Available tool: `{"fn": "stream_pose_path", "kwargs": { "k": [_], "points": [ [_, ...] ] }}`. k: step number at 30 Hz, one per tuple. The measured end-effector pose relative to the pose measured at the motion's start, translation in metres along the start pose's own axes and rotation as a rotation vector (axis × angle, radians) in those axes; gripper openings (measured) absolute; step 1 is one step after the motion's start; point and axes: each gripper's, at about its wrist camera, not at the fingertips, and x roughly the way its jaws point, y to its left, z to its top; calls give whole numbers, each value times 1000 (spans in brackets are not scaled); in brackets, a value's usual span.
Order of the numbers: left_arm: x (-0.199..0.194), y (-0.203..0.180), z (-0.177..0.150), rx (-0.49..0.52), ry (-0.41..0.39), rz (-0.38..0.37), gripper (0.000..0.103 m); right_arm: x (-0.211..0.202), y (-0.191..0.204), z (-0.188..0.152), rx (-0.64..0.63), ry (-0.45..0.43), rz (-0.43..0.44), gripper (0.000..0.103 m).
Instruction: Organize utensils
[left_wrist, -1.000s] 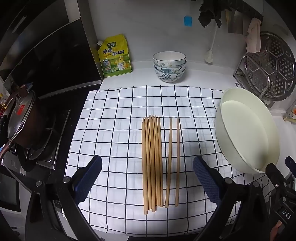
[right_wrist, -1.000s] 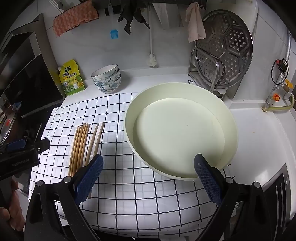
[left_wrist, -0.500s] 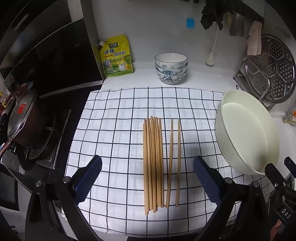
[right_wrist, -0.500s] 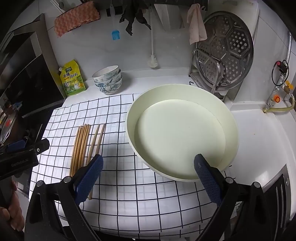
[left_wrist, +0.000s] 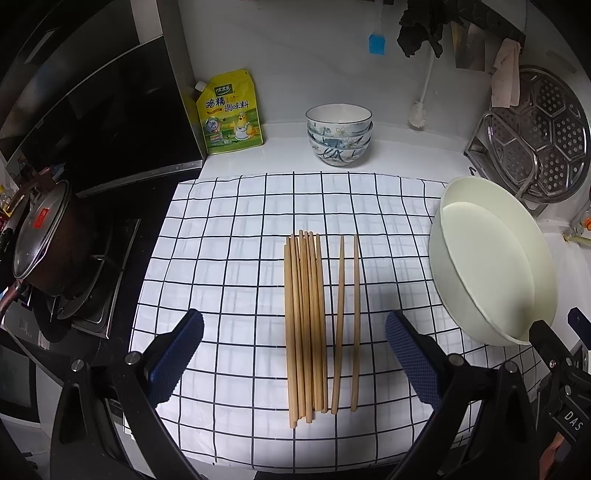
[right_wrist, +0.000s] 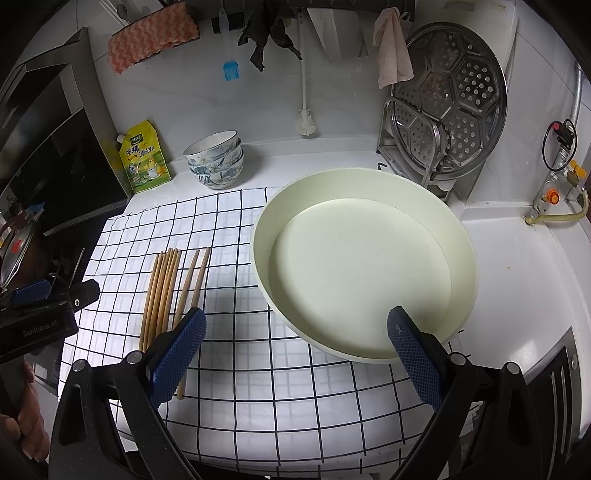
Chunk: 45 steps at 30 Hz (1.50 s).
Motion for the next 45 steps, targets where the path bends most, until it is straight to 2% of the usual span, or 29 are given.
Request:
{"fn": "stream_pose_path", "kwargs": {
  "k": [45],
  "points": [
    [1, 3, -2, -13, 10, -2, 97, 0, 0, -4, 2, -1, 0, 94]
  ]
}}
